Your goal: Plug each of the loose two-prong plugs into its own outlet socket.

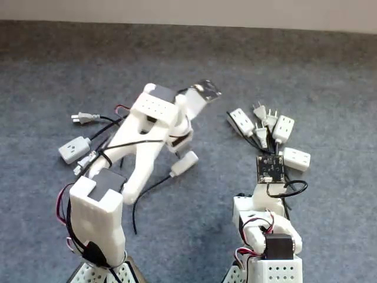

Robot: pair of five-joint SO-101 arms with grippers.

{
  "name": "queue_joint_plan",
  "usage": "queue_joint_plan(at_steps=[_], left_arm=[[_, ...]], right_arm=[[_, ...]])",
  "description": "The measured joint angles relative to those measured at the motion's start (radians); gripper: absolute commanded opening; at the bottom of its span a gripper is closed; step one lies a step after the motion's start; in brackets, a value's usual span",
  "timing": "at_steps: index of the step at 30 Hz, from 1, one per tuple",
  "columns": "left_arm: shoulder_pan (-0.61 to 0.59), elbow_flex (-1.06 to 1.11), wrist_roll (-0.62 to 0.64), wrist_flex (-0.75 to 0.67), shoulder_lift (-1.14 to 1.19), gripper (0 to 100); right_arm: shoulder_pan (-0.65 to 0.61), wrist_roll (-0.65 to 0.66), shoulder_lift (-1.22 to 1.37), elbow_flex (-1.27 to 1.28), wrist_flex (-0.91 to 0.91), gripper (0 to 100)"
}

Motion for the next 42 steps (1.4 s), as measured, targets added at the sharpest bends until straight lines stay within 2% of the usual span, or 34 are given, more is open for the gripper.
queue_joint_plan(at_steps=[9,14,19,24,29,33,36,39,42], left_arm=[[0.195,0.072,0.0,0.002,-0.005,21],[0.229,0.055,0.017,0.002,-0.005,21],[0.153,-0.066,0.117,0.052,-0.13,21],[0.075,-0.199,0.137,0.133,-0.308,21],[-0.026,-0.242,0.163,0.215,-0.489,21],[-0.123,-0.149,0.258,0.218,-0.598,21],[-0.138,-0.029,0.276,0.238,-0.675,21],[-0.135,0.126,0.282,0.23,-0.789,21],[-0.137,0.316,0.282,0.153,-0.927,21]], right_arm=[[0.0,0.0,0.0,0.0,0.0,0.7],[0.0,0.0,0.0,0.0,0.0,0.8],[0.0,0.0,0.0,0.0,0.0,0.9],[0.0,0.0,0.0,0.0,0.0,0.9],[0.002,0.0,0.0,0.0,-0.015,0.9],[0.034,0.0,0.0,0.0,-0.158,1.0],[0.066,-0.003,0.0,0.0,-0.284,2.5],[0.089,-0.005,0.0,-0.003,-0.344,12.7],[0.123,-0.005,0.0,-0.066,-0.362,23.7]])
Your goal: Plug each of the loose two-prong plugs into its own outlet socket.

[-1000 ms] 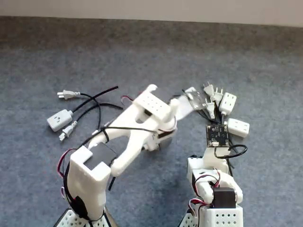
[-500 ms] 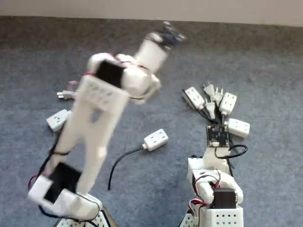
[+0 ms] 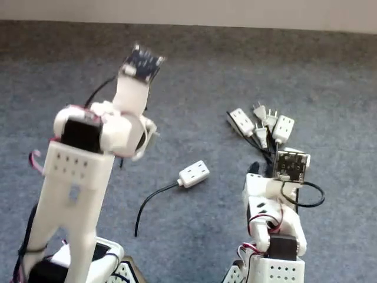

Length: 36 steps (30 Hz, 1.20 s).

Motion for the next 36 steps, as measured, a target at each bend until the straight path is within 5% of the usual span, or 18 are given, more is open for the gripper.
queue_joint_plan(at_steps=[8,15,26,36], left_arm=[[0.0,0.641,0.104,-0.453,-0.433,21],[-0.055,1.14,0.281,-0.816,-0.806,21],[-0.087,1.476,0.298,-0.881,-1.263,21],[-0.089,1.478,0.298,-0.89,-1.263,21]], right_arm=[[0.201,0.028,-0.005,-0.275,0.084,28.2],[0.226,0.092,-0.008,-0.391,0.244,28.2],[0.308,0.199,0.037,-0.508,0.336,28.2],[0.342,0.21,0.669,-0.792,0.4,28.2]])
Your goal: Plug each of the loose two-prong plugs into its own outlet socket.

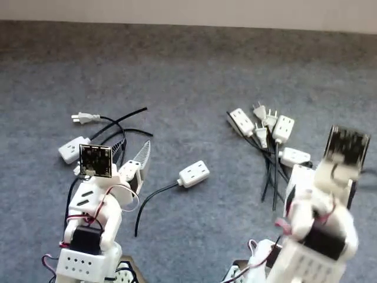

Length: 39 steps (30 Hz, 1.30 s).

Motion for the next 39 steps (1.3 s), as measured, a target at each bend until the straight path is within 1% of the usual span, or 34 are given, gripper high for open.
queue_joint_plan(at_steps=[2,6,9,11,13,16,20,30,33,39], left_arm=[[0.0,0.0,0.0,0.0,0.0,21],[0.0,0.0,0.0,0.0,0.0,21],[0.002,0.0,0.0,0.0,0.0,21],[0.002,0.0,0.0,0.0,0.0,21],[0.002,0.0,0.0,0.0,0.0,21],[0.002,0.0,0.0,0.0,0.0,21],[0.002,0.0,0.0,0.0,0.0,21],[0.002,0.0,0.0,0.0,0.0,21],[0.002,0.0,0.0,0.0,0.0,21],[0.002,0.0,0.0,0.0,0.0,21]], right_arm=[[-0.032,0.0,0.138,-0.101,0.057,28.2],[-0.144,0.023,0.388,-0.295,0.224,28.2],[-0.221,0.135,0.562,-0.422,0.354,28.2],[-0.23,0.212,0.674,-0.491,0.405,28.2],[-0.216,0.27,0.779,-0.548,0.427,28.2],[-0.161,0.322,0.91,-0.628,0.43,28.2],[-0.094,0.399,1.022,-0.712,0.434,28.2],[0.046,0.687,1.059,-0.74,0.437,28.2],[0.054,0.721,1.059,-0.738,0.437,28.2],[0.054,0.73,1.059,-0.655,0.437,28.2]])
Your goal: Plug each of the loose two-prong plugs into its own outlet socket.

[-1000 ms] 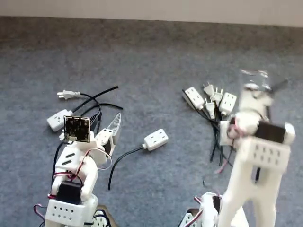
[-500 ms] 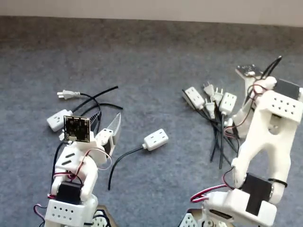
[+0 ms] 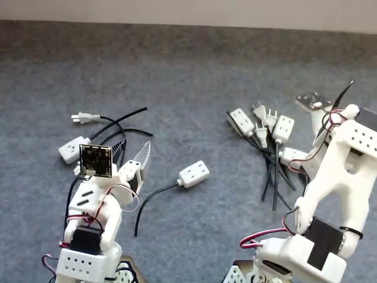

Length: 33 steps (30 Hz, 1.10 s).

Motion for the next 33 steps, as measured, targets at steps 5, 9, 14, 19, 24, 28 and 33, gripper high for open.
queue_joint_plan(at_steps=[5,9,14,19,24,28,33], left_arm=[[0.0,0.0,0.0,0.0,0.0,21],[0.0,0.0,0.0,0.0,0.0,21],[0.0,0.0,0.0,0.0,0.0,21],[0.0,0.0,0.0,0.0,0.0,21],[0.0,0.0,0.0,0.0,0.0,21],[0.0,0.0,0.0,0.0,0.0,21],[0.0,0.0,0.0,0.0,0.0,21]], right_arm=[[-0.021,0.0,0.0,0.006,-0.068,28.2],[-0.075,0.0,0.0,0.005,-0.126,28.2],[-0.175,-0.097,0.0,0.005,-0.262,28.2],[-0.279,-0.305,0.005,0.005,-0.423,25.7],[-0.376,-0.376,0.014,0.026,-0.497,15.2],[-0.417,-0.384,0.041,0.121,-0.618,15.2],[-0.411,-0.385,0.204,0.141,-0.735,15.2]])
